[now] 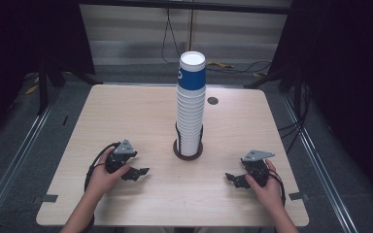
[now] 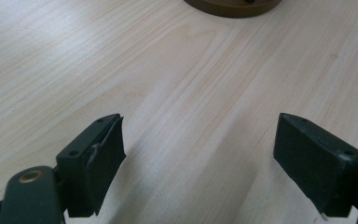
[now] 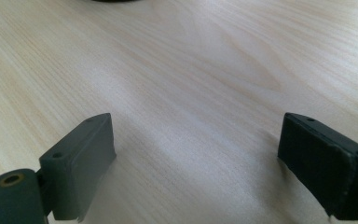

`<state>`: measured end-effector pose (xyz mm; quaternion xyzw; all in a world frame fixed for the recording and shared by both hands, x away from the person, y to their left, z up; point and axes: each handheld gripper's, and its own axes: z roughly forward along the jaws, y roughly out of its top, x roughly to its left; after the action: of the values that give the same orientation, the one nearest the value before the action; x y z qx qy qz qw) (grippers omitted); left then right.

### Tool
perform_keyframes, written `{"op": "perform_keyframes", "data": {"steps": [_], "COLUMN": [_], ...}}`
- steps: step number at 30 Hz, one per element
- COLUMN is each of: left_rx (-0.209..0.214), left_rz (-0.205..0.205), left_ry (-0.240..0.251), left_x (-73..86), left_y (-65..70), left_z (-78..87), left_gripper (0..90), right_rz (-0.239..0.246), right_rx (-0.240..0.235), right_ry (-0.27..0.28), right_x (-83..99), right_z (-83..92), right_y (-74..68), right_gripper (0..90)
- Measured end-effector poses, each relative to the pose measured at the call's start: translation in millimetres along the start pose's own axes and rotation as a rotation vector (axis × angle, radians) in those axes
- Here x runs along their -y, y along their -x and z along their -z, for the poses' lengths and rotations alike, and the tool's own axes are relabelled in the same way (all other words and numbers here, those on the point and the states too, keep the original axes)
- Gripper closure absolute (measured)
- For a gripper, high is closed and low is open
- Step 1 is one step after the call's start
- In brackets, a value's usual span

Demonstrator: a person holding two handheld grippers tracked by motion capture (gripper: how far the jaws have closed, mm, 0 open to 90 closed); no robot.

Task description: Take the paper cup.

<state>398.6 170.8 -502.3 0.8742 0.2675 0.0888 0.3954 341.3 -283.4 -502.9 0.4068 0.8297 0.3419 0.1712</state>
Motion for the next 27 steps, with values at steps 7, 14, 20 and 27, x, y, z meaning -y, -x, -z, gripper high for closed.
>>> {"op": "perform_keyframes", "data": {"steps": [7,14,20,27], "left_rx": [0.016,0.030,0.041,0.059], "left_rz": [0.000,-0.001,-0.001,-0.007], "left_ry": [-0.020,-0.025,-0.016,-0.017], "left_x": [-1.4,-2.8,-9.7,-11.3], "left_y": [2.6,2.7,3.3,3.3], "left_z": [-3.2,-10.9,-12.0,-10.4], "left_gripper": [16.2,16.2,16.2,16.2], "right_rz": [0.000,0.021,-0.019,-0.016], "right_rx": [0.000,-0.059,-0.099,-0.110], "right_ry": [0.000,-0.014,0.032,0.052], "right_x": [0.2,3.4,-3.8,-19.7], "right_z": [0.4,9.0,18.3,27.4], "right_y": [0.0,3.6,-0.1,-5.7], "right_gripper": [10.1,12.4,12.5,12.8]}}
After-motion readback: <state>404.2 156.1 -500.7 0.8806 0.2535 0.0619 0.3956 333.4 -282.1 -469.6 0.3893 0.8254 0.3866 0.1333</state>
